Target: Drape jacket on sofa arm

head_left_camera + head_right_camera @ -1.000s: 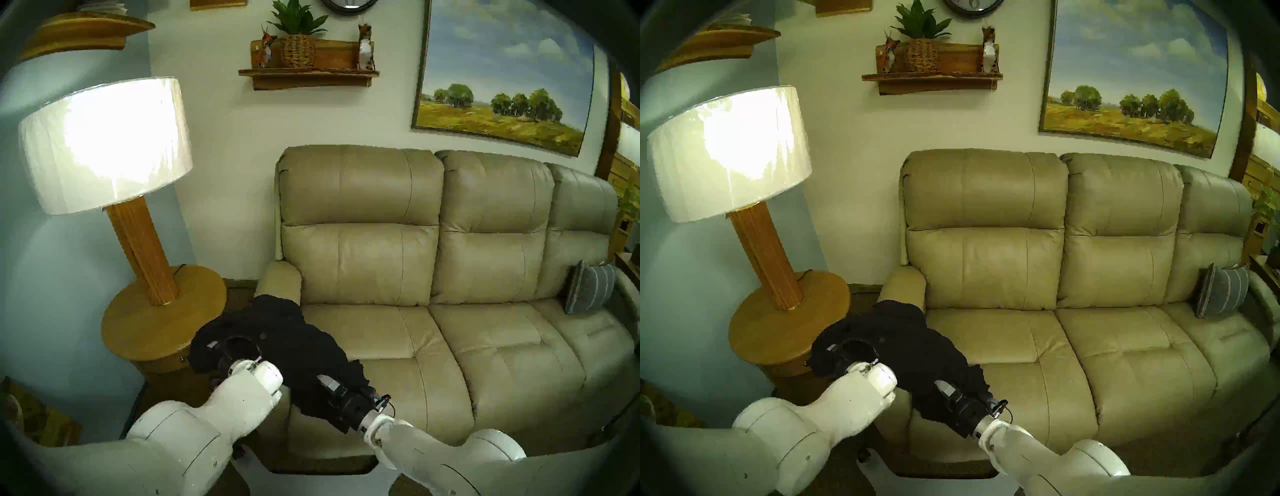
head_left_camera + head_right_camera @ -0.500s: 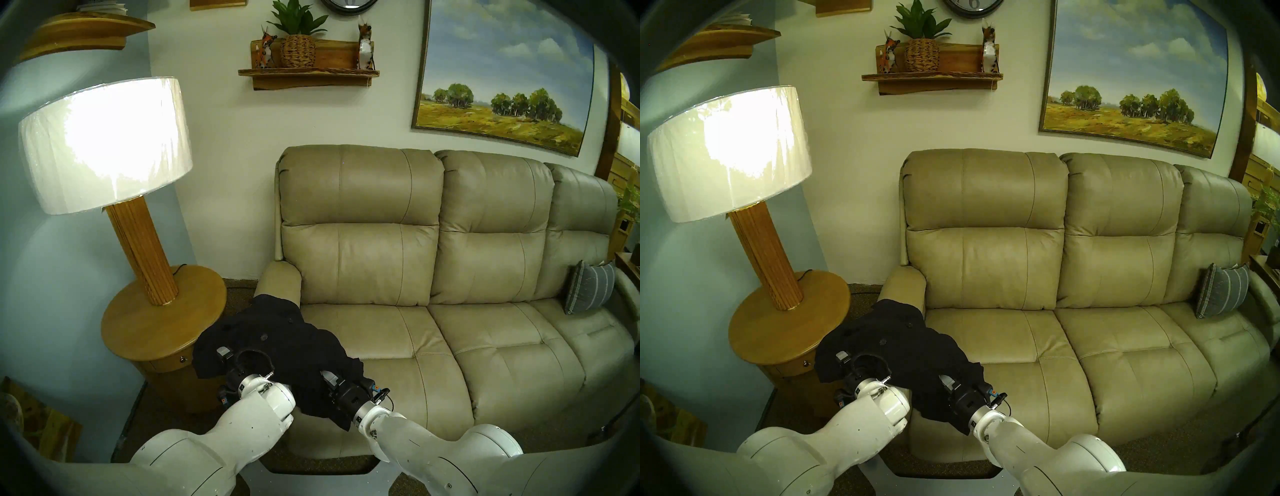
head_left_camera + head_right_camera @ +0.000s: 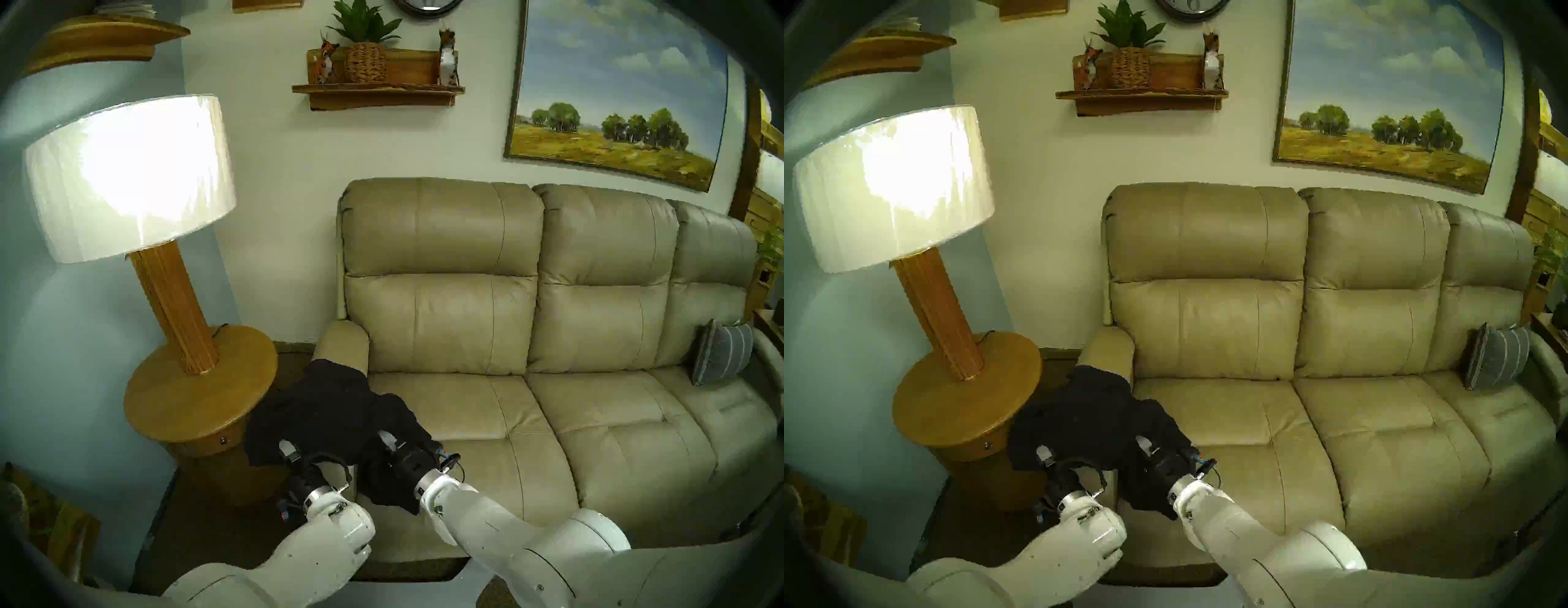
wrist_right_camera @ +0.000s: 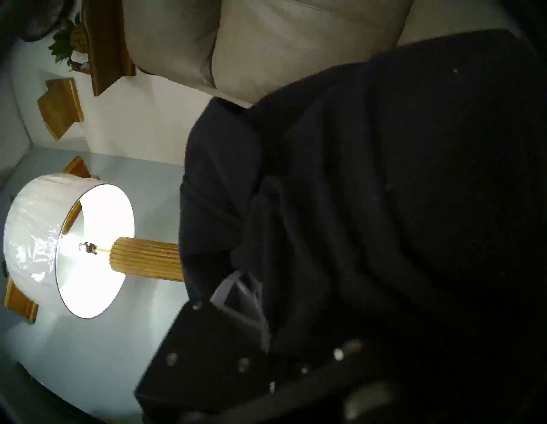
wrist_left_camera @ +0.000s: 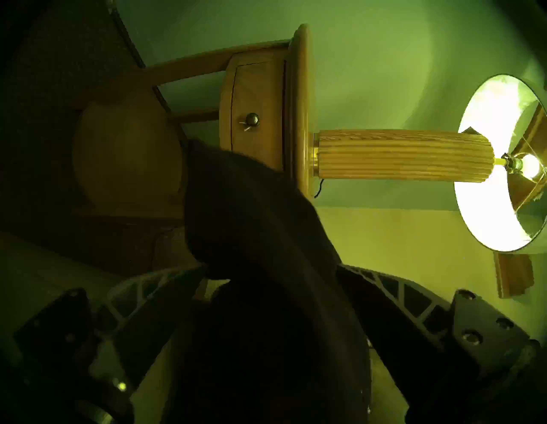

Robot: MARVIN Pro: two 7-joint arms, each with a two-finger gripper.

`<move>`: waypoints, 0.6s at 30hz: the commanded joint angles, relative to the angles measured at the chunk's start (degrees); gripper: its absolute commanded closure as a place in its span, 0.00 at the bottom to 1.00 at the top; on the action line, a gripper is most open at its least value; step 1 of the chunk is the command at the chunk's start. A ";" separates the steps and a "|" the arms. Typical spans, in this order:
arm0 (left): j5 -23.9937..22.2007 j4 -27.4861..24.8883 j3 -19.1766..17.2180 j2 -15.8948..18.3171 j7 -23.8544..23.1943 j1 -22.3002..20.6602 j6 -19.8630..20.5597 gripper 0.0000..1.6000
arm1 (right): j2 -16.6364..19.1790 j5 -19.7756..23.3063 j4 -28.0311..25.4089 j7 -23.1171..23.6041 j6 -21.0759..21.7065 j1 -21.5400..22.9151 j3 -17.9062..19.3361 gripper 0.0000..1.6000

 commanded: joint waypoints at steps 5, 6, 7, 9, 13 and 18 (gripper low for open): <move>0.89 -5.81 -0.39 1.60 -6.19 5.84 0.30 0.00 | -5.30 -2.51 -2.93 -2.06 -2.14 5.96 -2.28 1.00; 0.88 -6.53 -0.56 1.81 -6.77 6.34 0.36 0.00 | -5.46 -2.71 -2.86 -2.43 -2.16 6.20 -2.40 1.00; 0.81 -7.05 -0.83 1.98 -7.28 6.67 0.36 0.00 | -5.53 -2.99 -2.84 -2.86 -2.40 6.53 -2.57 1.00; 0.78 -8.45 -1.35 2.37 -8.39 7.50 0.47 0.00 | -5.75 -3.51 -2.82 -3.70 -2.63 7.22 -2.91 1.00; 0.95 -10.76 -2.12 2.93 -10.14 8.93 0.59 0.00 | -6.31 -4.34 -3.08 -5.64 -3.16 8.85 -3.37 1.00; 1.27 -14.26 -2.94 3.48 -11.16 11.06 0.78 0.00 | -7.52 -5.55 -2.88 -8.47 -3.82 10.02 -4.18 1.00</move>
